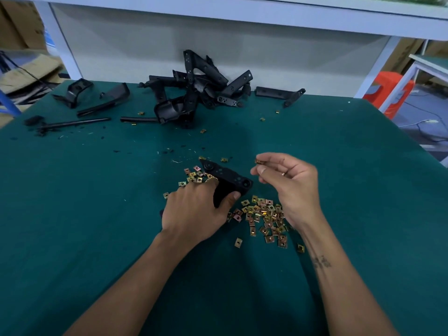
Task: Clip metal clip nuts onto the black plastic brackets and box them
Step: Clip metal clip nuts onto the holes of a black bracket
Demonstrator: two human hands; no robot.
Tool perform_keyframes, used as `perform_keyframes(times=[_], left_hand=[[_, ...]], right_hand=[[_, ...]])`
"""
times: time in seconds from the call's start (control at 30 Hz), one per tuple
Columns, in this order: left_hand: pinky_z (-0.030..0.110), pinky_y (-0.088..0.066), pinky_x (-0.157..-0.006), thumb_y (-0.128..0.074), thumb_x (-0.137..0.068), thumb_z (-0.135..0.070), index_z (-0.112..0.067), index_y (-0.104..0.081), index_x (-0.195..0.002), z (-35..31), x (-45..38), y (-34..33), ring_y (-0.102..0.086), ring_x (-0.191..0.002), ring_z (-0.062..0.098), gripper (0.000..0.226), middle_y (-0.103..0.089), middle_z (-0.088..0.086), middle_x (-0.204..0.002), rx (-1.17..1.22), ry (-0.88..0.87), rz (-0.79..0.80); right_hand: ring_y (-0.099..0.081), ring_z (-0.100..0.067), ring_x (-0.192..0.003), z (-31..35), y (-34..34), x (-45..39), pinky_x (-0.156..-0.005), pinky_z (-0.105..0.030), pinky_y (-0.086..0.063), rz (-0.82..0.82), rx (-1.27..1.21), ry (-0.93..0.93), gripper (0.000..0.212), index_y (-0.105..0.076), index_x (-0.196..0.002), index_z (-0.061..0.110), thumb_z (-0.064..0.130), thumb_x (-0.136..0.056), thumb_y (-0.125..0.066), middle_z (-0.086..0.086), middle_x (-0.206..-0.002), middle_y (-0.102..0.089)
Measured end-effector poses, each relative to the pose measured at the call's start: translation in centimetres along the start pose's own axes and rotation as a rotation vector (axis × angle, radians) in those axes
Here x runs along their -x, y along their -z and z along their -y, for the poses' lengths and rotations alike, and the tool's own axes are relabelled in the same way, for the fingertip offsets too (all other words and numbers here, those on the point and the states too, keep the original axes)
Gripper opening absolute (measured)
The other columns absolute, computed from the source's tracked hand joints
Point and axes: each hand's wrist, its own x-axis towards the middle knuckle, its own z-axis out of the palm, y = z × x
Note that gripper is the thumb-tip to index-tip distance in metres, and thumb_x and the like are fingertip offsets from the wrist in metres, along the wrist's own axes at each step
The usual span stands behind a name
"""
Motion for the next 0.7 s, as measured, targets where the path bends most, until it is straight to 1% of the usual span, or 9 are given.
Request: perform_keyframes(times=[0.07, 0.13, 0.2, 0.27, 0.33, 0.4, 0.47, 0.6, 0.7], left_hand=[[0.033, -0.033, -0.057, -0.032, -0.088, -0.078, -0.031, -0.045, -0.079, 0.0, 0.0, 0.0, -0.065, -0.067, 0.032, 0.050, -0.064, 0.001, -0.070, -0.017, -0.002, 0.000], [0.033, -0.033, -0.057, -0.030, -0.087, -0.079, -0.028, -0.055, -0.083, -0.1, 0.0, -0.1, -0.066, -0.068, 0.032, 0.057, -0.065, 0.001, -0.071, -0.046, -0.005, 0.006], [0.033, -0.034, -0.057, -0.028, -0.087, -0.080, -0.028, -0.059, -0.087, -0.2, -0.1, -0.1, -0.066, -0.069, 0.031, 0.061, -0.067, 0.000, -0.073, -0.071, -0.010, 0.011], [0.033, -0.034, -0.057, -0.028, -0.086, -0.080, -0.027, -0.060, -0.087, -0.2, 0.0, 0.0, -0.066, -0.069, 0.031, 0.062, -0.068, 0.000, -0.074, -0.079, -0.012, 0.019], [0.033, -0.035, -0.057, -0.029, -0.087, -0.079, -0.027, -0.060, -0.087, -0.3, 0.0, 0.1, -0.066, -0.068, 0.031, 0.061, -0.067, 0.001, -0.073, -0.075, -0.009, 0.024], [0.033, -0.035, -0.057, -0.029, -0.088, -0.079, -0.027, -0.061, -0.089, -0.3, -0.1, 0.2, -0.067, -0.069, 0.031, 0.061, -0.067, 0.001, -0.073, -0.075, -0.009, 0.030], [0.034, -0.036, -0.057, -0.027, -0.089, -0.079, -0.026, -0.059, -0.092, -0.3, -0.1, 0.1, -0.067, -0.071, 0.032, 0.062, -0.067, 0.002, -0.075, -0.076, -0.011, 0.043], [0.034, -0.037, -0.057, -0.022, -0.091, -0.080, -0.024, -0.059, -0.099, -0.3, -0.1, 0.1, -0.067, -0.071, 0.034, 0.067, -0.067, 0.005, -0.076, -0.079, -0.014, 0.054], [0.035, -0.037, -0.056, -0.020, -0.092, -0.080, -0.024, -0.057, -0.097, -0.2, -0.1, 0.2, -0.066, -0.070, 0.035, 0.067, -0.067, 0.006, -0.075, -0.071, -0.019, 0.051]], right_hand=[[-0.074, -0.018, -0.084, 0.0, 0.0, 0.0, -0.072, -0.022, -0.056, 0.012, 0.006, 0.005, 0.019, -0.076, -0.101, 0.015, -0.002, -0.092, -0.071, -0.008, -0.087, -0.078], [-0.070, -0.015, -0.076, 0.0, 0.0, 0.0, -0.069, -0.022, -0.055, 0.018, 0.074, 0.001, 0.014, -0.075, -0.101, 0.015, 0.003, -0.096, -0.068, -0.006, -0.084, -0.078], [-0.065, -0.012, -0.068, -0.3, -0.2, 0.0, -0.066, -0.025, -0.054, 0.015, 0.170, -0.013, 0.015, -0.074, -0.099, 0.016, 0.005, -0.099, -0.065, -0.001, -0.078, -0.076], [-0.067, -0.011, -0.074, -0.5, -0.4, 0.1, -0.075, -0.031, -0.056, 0.009, 0.251, -0.008, 0.018, -0.073, -0.096, 0.020, 0.005, -0.100, -0.064, 0.004, -0.078, -0.074], [-0.066, -0.010, -0.086, -0.5, -0.6, 0.1, -0.081, -0.029, -0.055, 0.021, 0.280, 0.016, 0.019, -0.074, -0.095, 0.022, 0.005, -0.098, -0.066, 0.006, -0.088, -0.072], [-0.064, -0.005, -0.091, -0.4, -0.8, 0.1, -0.081, -0.020, -0.051, 0.052, 0.272, 0.039, 0.017, -0.075, -0.094, 0.019, 0.003, -0.096, -0.068, 0.005, -0.098, -0.069], [-0.067, -0.002, -0.088, -0.3, -1.0, 0.2, -0.081, -0.018, -0.052, 0.067, 0.225, 0.017, 0.017, -0.074, -0.094, 0.018, 0.002, -0.095, -0.069, 0.008, -0.094, -0.073], [-0.070, -0.004, -0.082, -0.5, -1.5, 0.3, -0.076, -0.017, -0.054, 0.022, 0.136, 0.006, 0.016, -0.073, -0.095, 0.017, 0.003, -0.090, -0.077, 0.007, -0.086, -0.076], [-0.071, -0.007, -0.076, -0.7, -1.9, 0.4, -0.072, -0.017, -0.054, -0.025, 0.105, -0.007, 0.012, -0.075, -0.087, 0.016, 0.007, -0.085, -0.082, 0.002, -0.082, -0.077]])
